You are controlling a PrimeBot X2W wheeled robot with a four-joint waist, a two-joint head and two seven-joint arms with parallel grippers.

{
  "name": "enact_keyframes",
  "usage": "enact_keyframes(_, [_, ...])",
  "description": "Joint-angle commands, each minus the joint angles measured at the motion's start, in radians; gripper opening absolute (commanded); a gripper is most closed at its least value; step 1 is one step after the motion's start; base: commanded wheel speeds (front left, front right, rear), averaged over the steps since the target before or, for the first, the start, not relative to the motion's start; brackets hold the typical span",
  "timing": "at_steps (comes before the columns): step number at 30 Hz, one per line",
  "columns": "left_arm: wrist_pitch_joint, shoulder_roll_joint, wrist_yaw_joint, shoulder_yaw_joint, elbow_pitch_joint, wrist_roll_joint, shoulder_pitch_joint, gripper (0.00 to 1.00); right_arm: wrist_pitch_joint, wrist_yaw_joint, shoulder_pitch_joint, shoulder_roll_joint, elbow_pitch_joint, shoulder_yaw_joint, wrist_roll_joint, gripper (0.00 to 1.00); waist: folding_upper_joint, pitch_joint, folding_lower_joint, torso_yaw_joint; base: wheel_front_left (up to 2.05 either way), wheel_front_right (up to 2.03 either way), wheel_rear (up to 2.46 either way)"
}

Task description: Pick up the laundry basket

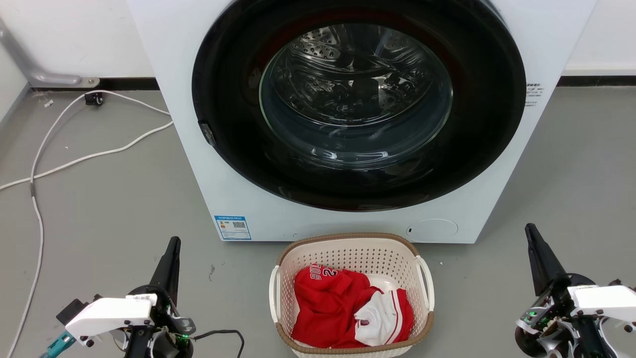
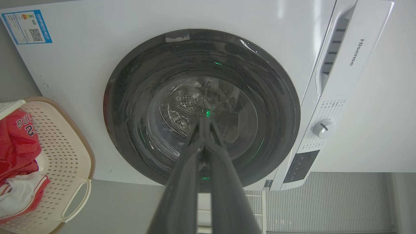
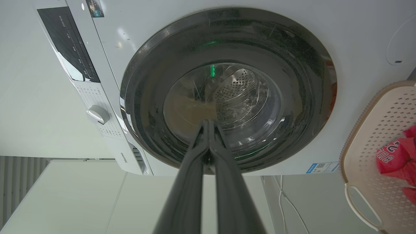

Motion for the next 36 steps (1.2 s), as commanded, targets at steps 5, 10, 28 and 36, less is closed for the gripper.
enact_keyframes(5, [0.004, 0.000, -0.003, 0.003, 0.000, 0.006, -0.007, 0.00, 0.002, 0.000, -0.011, 0.002, 0.001, -0.003, -0.008, 0.00, 0.0000, 0.000, 0.0000, 0.000, 0.00, 0.00, 0.00])
enact_keyframes(10, [0.005, -0.001, -0.003, 0.004, 0.001, 0.007, -0.007, 0.00, 0.003, 0.000, -0.011, 0.003, 0.001, -0.003, -0.007, 0.00, 0.0000, 0.000, 0.0000, 0.000, 0.00, 0.00, 0.00])
enact_keyframes(28, [0.000, -0.004, 0.000, 0.002, 0.013, 0.007, 0.006, 1.00, 0.004, 0.000, 0.007, 0.004, 0.012, -0.005, -0.006, 1.00, 0.0000, 0.000, 0.0000, 0.000, 0.00, 0.00, 0.00])
enact_keyframes(36, [-0.038, -0.005, 0.000, -0.041, -0.007, 0.023, 0.004, 1.00, -0.035, 0.000, 0.024, 0.005, -0.013, 0.022, -0.030, 1.00, 0.0000, 0.000, 0.0000, 0.000, 0.00, 0.00, 0.00])
